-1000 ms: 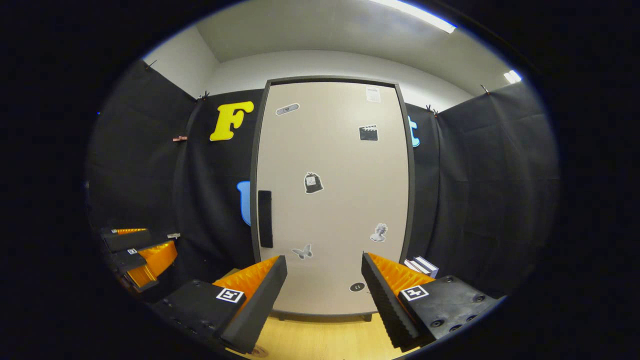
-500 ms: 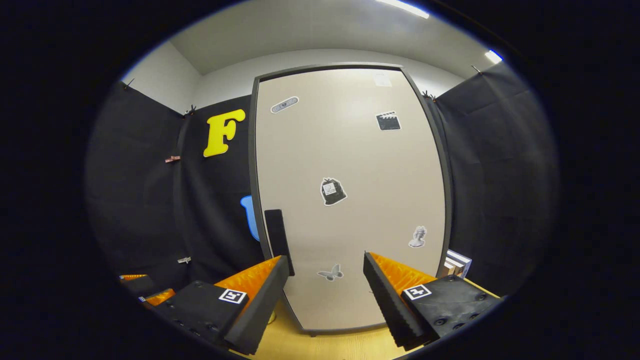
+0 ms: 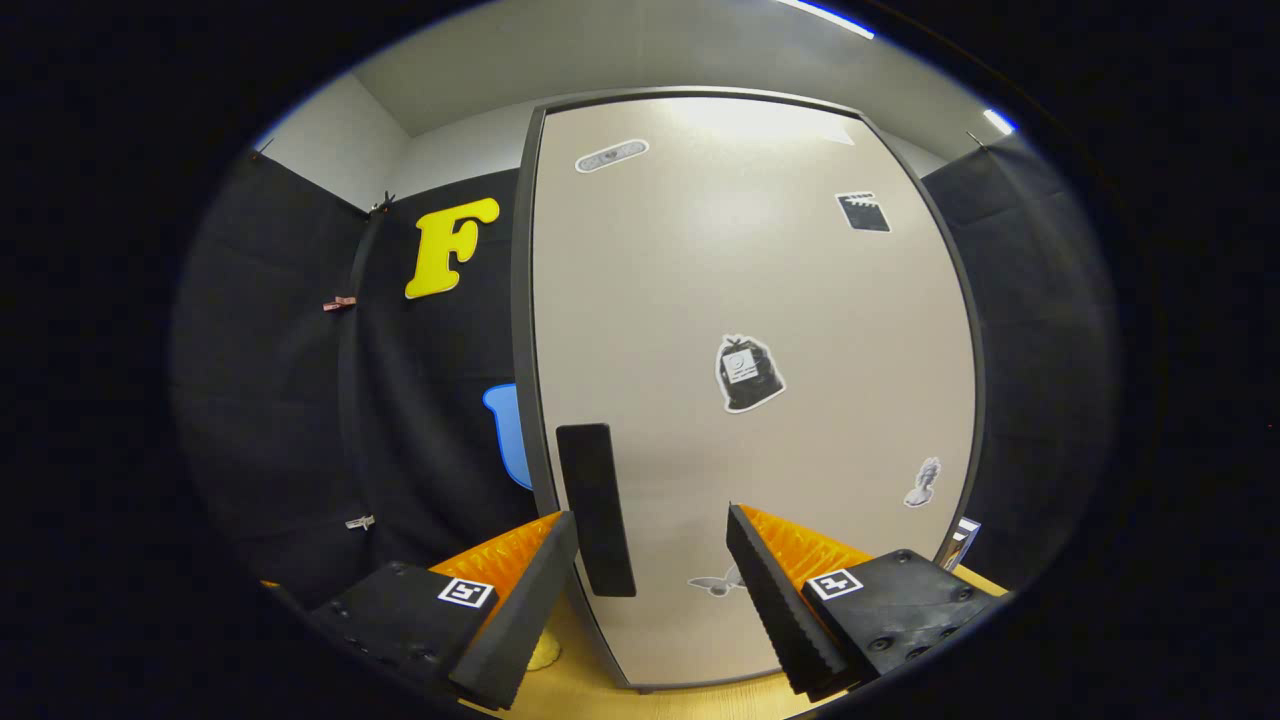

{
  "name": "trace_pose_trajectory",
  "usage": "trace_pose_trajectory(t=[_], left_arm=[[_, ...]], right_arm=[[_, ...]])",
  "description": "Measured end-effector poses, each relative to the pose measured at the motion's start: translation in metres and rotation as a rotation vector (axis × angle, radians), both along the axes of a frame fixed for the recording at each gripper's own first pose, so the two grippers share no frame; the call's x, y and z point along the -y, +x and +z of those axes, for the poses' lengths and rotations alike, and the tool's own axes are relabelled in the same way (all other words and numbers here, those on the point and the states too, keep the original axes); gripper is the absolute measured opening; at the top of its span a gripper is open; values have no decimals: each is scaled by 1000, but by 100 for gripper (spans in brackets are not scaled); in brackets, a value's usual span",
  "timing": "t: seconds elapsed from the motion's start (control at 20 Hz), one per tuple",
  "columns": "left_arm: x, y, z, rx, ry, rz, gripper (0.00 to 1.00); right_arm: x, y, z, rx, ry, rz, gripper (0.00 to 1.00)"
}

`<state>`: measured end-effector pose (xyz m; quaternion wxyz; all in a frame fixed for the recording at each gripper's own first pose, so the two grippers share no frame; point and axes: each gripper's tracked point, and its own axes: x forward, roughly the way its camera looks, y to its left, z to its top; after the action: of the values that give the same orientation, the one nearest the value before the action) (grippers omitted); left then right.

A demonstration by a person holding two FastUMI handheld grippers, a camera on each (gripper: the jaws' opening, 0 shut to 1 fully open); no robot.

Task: Open the cabinet door with the right hand, grasp the bottle in the cabinet with the left hand and place it on the coaster, then close the cabinet door with the right hand.

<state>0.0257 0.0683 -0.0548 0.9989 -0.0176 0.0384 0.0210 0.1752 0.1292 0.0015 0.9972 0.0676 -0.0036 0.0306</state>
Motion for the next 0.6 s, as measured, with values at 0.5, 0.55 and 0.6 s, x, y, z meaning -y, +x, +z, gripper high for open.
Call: trace_pose_trajectory(t=[0.5, 0.55, 0.6], left_arm=[[-3, 2, -6, -11, -5, 4, 95], [-1, 1, -6, -10, -9, 3, 95], [-2, 1, -5, -10, -15, 3, 95]], right_arm=[[-27, 11, -1, 53, -66, -17, 50], [-30, 12, -1, 47, -56, -12, 50], [-30, 16, 0, 40, -46, -16, 50]])
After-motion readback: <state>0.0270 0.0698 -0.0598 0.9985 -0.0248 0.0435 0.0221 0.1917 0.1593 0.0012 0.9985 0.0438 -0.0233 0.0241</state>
